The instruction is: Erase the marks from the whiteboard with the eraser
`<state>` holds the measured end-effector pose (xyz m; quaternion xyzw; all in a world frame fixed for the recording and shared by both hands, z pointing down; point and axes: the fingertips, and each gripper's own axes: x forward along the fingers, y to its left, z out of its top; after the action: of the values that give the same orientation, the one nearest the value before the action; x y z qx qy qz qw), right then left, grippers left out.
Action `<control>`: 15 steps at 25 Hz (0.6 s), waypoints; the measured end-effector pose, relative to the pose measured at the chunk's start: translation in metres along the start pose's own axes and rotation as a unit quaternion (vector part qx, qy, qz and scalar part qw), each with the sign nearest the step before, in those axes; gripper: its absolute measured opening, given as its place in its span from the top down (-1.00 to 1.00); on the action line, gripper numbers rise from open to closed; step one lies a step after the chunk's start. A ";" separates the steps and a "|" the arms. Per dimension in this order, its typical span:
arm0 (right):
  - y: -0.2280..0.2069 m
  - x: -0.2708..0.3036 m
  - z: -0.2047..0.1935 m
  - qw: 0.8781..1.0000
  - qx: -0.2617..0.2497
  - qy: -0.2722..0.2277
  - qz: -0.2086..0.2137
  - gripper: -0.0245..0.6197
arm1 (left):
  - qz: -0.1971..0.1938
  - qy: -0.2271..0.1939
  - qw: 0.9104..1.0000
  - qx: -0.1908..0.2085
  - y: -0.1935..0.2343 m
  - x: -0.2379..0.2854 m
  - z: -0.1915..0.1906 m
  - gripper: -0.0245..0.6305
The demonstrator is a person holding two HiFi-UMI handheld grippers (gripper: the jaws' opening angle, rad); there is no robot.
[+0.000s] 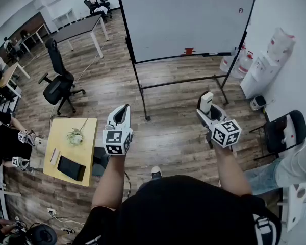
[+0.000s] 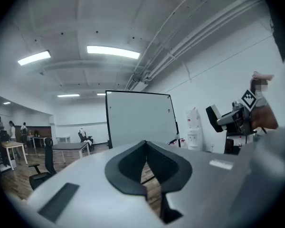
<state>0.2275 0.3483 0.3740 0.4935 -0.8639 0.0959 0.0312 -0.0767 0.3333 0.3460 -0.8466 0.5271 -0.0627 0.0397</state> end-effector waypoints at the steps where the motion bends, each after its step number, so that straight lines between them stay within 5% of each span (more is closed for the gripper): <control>1: -0.001 0.006 0.001 1.000 0.000 0.000 -0.001 0.14 | -0.001 0.002 1.000 0.001 0.004 0.004 -0.001 0.89; 15: -0.015 0.096 0.023 0.999 -0.021 -0.004 -0.029 0.14 | -0.013 0.022 1.000 0.006 0.058 0.074 -0.013 0.89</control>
<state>0.1924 0.2552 0.3680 0.5179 -0.8513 0.0744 0.0406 -0.0984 0.2414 0.3556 -0.8514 0.5164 -0.0853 0.0323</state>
